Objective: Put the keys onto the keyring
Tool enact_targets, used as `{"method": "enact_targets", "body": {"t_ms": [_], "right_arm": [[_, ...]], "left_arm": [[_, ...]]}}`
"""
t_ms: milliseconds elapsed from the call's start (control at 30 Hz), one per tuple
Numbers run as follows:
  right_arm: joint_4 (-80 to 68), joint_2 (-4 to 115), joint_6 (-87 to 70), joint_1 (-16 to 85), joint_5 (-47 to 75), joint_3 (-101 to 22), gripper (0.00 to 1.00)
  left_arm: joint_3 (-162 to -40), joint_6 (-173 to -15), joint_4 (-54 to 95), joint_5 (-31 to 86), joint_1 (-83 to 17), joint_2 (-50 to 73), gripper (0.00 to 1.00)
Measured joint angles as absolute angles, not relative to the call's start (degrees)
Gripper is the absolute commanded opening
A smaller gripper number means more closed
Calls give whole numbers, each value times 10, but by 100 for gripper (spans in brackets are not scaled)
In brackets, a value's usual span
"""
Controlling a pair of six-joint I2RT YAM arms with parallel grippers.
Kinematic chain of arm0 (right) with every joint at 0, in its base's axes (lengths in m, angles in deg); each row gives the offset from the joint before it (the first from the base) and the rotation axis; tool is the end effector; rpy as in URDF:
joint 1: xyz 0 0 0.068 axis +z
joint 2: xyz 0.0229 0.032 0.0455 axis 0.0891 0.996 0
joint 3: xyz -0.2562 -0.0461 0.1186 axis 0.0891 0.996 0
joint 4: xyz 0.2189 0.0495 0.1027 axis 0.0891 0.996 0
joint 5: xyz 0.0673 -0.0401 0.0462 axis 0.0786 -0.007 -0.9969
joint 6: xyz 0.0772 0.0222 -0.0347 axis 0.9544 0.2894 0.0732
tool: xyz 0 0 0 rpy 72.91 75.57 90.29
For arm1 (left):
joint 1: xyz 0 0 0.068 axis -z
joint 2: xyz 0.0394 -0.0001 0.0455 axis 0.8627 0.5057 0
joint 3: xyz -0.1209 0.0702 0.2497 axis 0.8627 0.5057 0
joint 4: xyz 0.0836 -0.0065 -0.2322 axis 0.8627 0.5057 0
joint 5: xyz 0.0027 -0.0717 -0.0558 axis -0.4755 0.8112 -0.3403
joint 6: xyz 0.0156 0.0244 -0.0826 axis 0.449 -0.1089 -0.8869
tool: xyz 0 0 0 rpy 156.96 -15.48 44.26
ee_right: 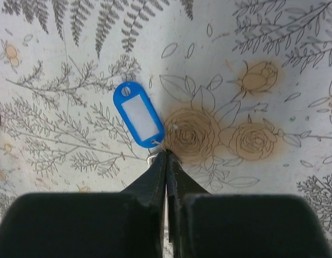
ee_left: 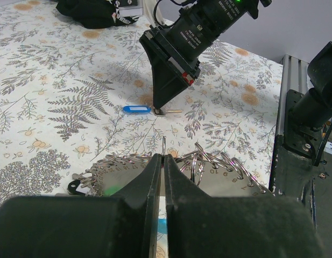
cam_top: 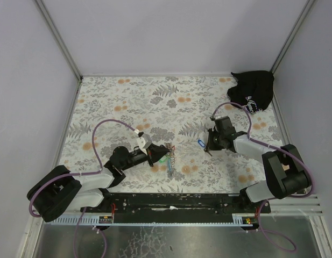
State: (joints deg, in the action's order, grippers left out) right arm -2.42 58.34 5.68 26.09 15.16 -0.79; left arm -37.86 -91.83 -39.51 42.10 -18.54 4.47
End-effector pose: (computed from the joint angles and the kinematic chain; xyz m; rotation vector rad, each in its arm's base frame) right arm 0.2640 0.1111 0.1476 -0.0483 2.5024 0.4602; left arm 0.1547 -0.1745 0.2115 0.7538 1.4245 -0.9887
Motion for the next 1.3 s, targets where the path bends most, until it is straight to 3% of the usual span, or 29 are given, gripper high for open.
{"method": "enact_targets", "body": {"t_ms": [367,667,933,1300], "right_arm": [[57,562,54,268,139,-48,0],[174,604,56,358,267,-173,0],[308,665,64,379,406,-247,0],[428,679,48,380,455,-294,0]], "left_arm": [[-379,-918,-395,421,-185,45,0],[-379,-918,-395,421,-185,45,0],[-379,-918,-395,421,-185,45,0],[-379,-918,-395,421,-185,45,0]]}}
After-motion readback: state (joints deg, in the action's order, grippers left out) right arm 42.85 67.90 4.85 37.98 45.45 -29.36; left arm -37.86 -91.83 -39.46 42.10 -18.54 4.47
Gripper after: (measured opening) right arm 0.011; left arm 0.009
